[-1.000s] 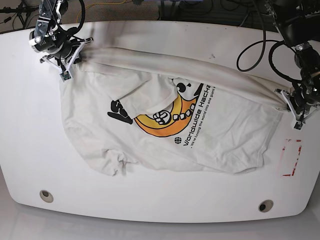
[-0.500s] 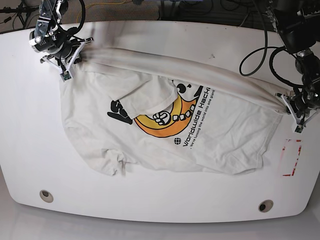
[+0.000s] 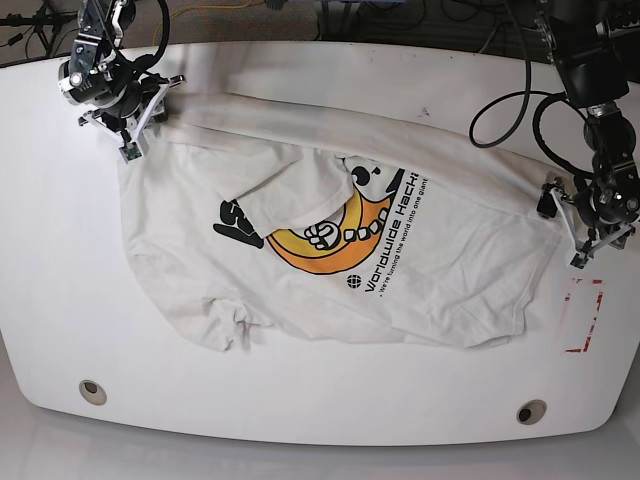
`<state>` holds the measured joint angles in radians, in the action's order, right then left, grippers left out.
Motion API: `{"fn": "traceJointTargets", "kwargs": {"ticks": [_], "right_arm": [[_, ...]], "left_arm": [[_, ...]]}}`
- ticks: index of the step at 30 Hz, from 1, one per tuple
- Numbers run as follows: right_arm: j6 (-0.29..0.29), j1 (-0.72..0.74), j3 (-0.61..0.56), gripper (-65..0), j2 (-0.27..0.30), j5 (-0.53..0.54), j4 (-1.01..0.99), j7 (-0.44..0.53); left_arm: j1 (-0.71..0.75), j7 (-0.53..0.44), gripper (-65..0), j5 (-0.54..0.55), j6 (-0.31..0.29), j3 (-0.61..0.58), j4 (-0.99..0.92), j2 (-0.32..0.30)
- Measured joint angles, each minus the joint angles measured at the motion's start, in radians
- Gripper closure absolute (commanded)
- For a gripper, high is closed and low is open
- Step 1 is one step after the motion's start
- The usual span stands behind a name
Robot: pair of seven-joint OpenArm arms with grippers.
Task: Fold the T-shirt properly
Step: 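Open both grippers to release the flattened shirt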
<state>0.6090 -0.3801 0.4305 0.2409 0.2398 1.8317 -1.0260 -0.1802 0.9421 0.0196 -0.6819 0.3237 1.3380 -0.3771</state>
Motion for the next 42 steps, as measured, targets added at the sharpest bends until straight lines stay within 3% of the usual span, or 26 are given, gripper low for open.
{"fn": "traceJointTargets", "kwargs": {"ticks": [13, 16, 21, 27, 42], "right_arm": [[-0.006, 0.006, 0.047, -36.1, -0.004, 0.013, 0.104, -0.004], [-0.006, 0.01, 0.072, -36.3, -0.005, 0.006, 0.128, -0.007], [-0.005, 0.036, 0.091, -36.3, -0.054, 0.005, 0.146, -0.007], [-0.006, 0.038, 0.103, -36.3, -0.09, 0.017, 0.151, -0.007], [-0.006, -0.019, 0.127, -36.3, -0.145, 0.0, 0.104, -0.006]], "left_arm": [[-0.058, 0.032, -57.1, 0.003, -0.019, 0.052, 0.067, -0.001], [-0.055, 0.05, -55.3, 0.004, -0.018, 0.058, 0.121, 0.0], [-0.027, 0.108, -52.8, 0.016, -0.018, 0.093, 0.216, 0.021], [0.092, 0.12, -52.8, 0.009, -0.017, 0.15, 0.317, 0.061], [0.183, 0.106, -52.8, 0.0, -0.018, 0.265, 0.297, 0.064]]}}
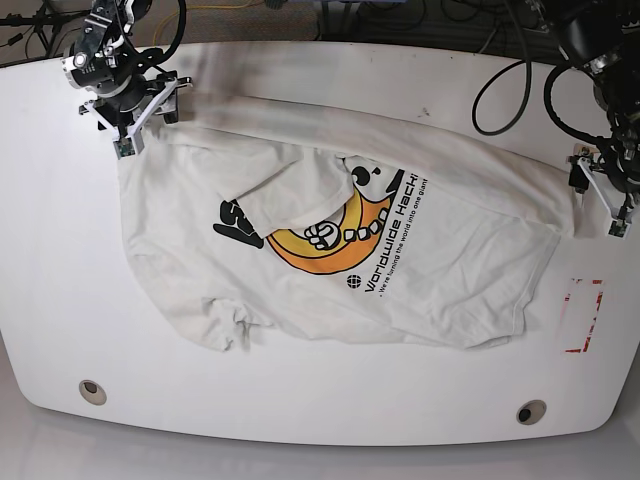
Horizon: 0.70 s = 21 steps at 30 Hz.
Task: Fold the T-shirt properly
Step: 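Open both grippers to release the flattened shirt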
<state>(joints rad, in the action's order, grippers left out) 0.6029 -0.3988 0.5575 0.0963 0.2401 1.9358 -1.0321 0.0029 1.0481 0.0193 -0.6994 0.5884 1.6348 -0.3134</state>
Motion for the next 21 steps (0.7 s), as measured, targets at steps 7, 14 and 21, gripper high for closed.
{"fn": "traceJointTargets", "kwargs": {"ticks": [7, 14, 21], "right_arm": [[-0.001, 0.0, 0.031, -36.3, 0.004, -0.005, -0.075, 0.074], [0.0, 0.002, 0.032, -34.4, 0.01, 0.001, -0.137, 0.107], [-0.001, 0.013, 0.037, -20.0, 0.015, 0.013, -0.178, 0.144]], "left_arm": [[-0.005, -0.075, -52.8, 0.011, -0.001, -0.005, -0.035, 0.003], [-0.004, -0.107, -52.8, 0.003, 0.0, -0.017, -0.118, 0.002], [-0.02, -0.126, -52.8, 0.01, -0.001, -0.049, -0.154, 0.011]]}}
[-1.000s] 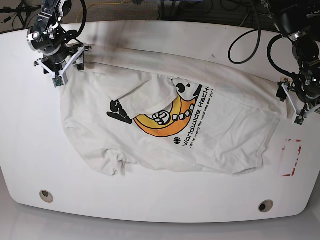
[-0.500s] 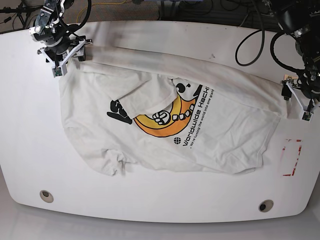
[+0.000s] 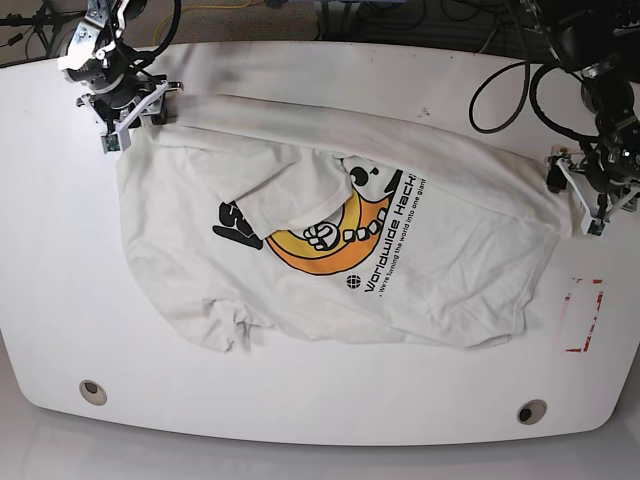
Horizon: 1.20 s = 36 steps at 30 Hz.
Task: Fold the T-shirt properly
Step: 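Open both grippers to release the flattened shirt, then draw both grippers back along the shirt edge, pulling the shirt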
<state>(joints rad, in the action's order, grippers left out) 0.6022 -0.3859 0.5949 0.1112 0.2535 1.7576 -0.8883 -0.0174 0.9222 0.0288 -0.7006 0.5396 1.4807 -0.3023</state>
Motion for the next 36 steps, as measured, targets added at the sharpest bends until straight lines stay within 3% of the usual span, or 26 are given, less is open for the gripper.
{"fn": "traceJointTargets", "kwargs": {"ticks": [9, 20, 29, 36], "right_arm": [[0.0, 0.0, -0.001, -26.3, -0.001, 0.006, -0.004, 0.003], [0.001, 0.0, -0.001, -16.3, 0.0, 0.011, -0.004, 0.004], [0.001, -0.002, -0.004, -11.7, 0.0, 0.014, -0.004, 0.003], [0.061, -0.003, -0.004, -6.5, 0.0, 0.015, -0.004, 0.005]], "left_arm": [[0.003, -0.003, -52.8, -0.005, 0.0, 0.005, -0.001, 0.014], [-0.001, -0.03, -51.5, 0.018, 0.003, -0.057, -0.077, 0.011], [-0.021, -0.055, -25.7, 0.048, 0.0, -0.056, -0.139, 0.005], [-0.043, -0.064, -14.2, 0.053, -0.005, -0.057, -0.175, 0.003]]}}
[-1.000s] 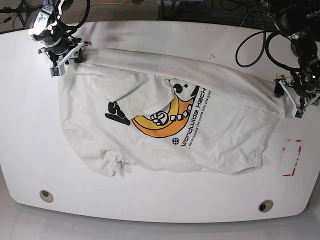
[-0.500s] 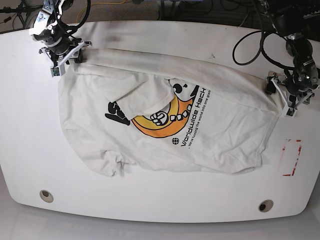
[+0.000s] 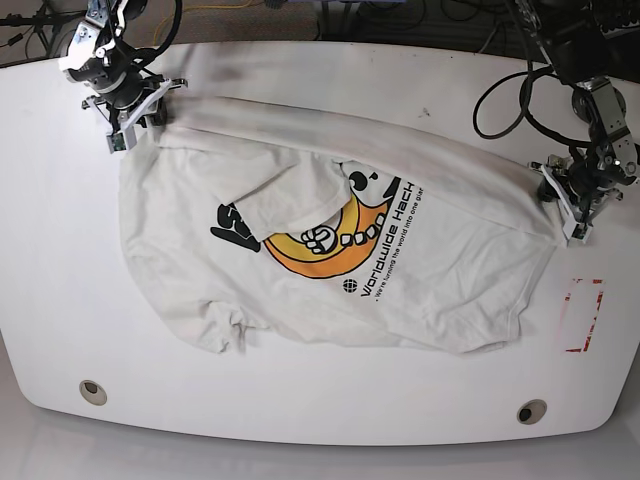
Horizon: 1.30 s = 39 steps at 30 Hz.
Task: Fold the T-shirt properly
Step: 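Draw both grippers back along the shirt edge, pulling the shirt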
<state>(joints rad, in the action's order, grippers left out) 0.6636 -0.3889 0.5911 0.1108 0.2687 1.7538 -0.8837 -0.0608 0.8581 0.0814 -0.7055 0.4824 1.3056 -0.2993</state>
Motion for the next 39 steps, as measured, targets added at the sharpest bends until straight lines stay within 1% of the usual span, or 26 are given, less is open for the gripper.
{"fn": "traceJointTargets", "kwargs": {"ticks": [4, 6, 11, 13, 18, 25, 28, 32, 35, 39], "right_arm": [[0.01, 0.0, -0.002, -4.4, 0.002, 0.001, 0.0, 0.0], [0.012, 0.0, -0.004, -4.3, 0.012, 0.003, -0.002, 0.0], [0.018, 0.0, -0.006, -4.3, 0.028, 0.016, -0.01, -0.006], [0.018, -0.001, -0.006, -4.3, 0.034, 0.016, -0.01, -0.006], [0.026, -0.005, -0.012, -4.3, 0.073, 0.023, -0.015, -0.019], [0.029, -0.037, -0.015, -4.3, 0.132, 0.023, -0.016, -0.03], [0.029, -0.05, -0.015, -4.3, 0.142, 0.023, -0.014, -0.029], [0.029, -0.076, -0.016, -4.3, 0.16, 0.024, -0.012, -0.024], [0.029, -0.097, -0.016, -4.3, 0.166, 0.025, -0.012, -0.013], [0.039, -0.111, -0.015, -4.6, 0.169, 0.025, -0.009, -0.006]], "left_arm": [[0.01, -0.004, -8.1, -0.002, 0.0, 0.0, 0.015, -0.001], [0.024, -0.004, -5.0, -0.002, 0.0, -0.001, 0.027, -0.005], [0.074, 0.009, -0.4, -0.013, -0.002, -0.001, 0.081, -0.023], [0.098, 0.016, -0.1, -0.017, -0.003, -0.001, 0.103, -0.03], [0.18, 0.04, -0.1, -0.029, -0.003, 0.001, 0.185, -0.042], [0.326, 0.035, -0.3, -0.016, -0.011, 0.0, 0.307, -0.039], [0.395, 0.034, -0.3, -0.013, -0.01, 0.009, 0.364, -0.035], [0.481, 0.034, -0.3, -0.013, -0.01, 0.043, 0.427, -0.008], [0.528, 0.039, -0.4, -0.017, -0.011, 0.057, 0.453, 0.011], [0.571, 0.034, -0.4, -0.011, -0.011, 0.077, 0.48, 0.013]]}}
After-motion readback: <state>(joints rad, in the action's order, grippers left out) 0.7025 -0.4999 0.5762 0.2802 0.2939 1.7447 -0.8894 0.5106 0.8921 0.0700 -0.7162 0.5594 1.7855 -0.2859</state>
